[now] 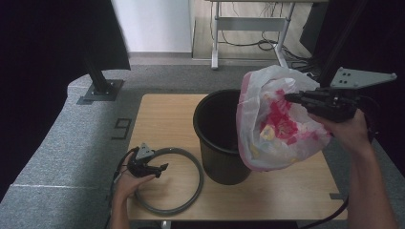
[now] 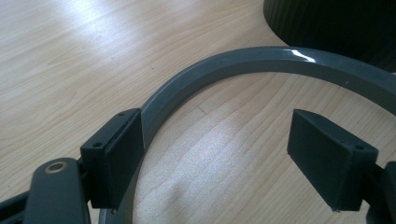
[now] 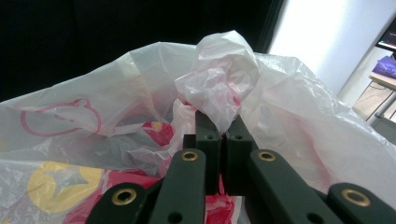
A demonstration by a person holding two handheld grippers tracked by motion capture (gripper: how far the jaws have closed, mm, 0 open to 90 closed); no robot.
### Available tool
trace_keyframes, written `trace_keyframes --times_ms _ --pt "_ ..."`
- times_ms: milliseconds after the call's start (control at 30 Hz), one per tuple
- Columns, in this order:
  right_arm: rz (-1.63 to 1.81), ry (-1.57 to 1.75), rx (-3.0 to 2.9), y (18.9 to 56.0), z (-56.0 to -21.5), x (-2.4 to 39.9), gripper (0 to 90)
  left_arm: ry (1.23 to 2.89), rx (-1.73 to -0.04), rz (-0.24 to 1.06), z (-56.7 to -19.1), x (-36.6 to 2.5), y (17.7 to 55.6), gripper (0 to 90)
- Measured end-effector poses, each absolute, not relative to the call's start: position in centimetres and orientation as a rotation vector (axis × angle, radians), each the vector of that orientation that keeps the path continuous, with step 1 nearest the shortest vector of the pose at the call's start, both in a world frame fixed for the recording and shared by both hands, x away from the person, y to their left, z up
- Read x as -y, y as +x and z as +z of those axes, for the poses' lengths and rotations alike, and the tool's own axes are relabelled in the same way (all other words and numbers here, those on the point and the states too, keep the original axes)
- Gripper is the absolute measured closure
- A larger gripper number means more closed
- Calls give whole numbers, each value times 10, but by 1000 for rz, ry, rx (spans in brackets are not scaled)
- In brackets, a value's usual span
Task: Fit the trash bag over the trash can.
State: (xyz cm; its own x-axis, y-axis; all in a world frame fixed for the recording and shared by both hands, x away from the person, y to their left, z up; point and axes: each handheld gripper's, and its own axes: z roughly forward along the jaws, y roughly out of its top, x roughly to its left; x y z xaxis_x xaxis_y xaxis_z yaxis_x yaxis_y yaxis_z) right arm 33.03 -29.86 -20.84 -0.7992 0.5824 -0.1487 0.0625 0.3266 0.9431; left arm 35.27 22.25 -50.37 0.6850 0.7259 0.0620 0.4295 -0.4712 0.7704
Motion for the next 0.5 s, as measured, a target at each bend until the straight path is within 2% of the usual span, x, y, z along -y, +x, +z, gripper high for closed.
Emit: trace_keyframes --times_ms 500 --pt "1515 555 -2151 351 -202 277 874 2136 -879 494 -503 -222 352 188"
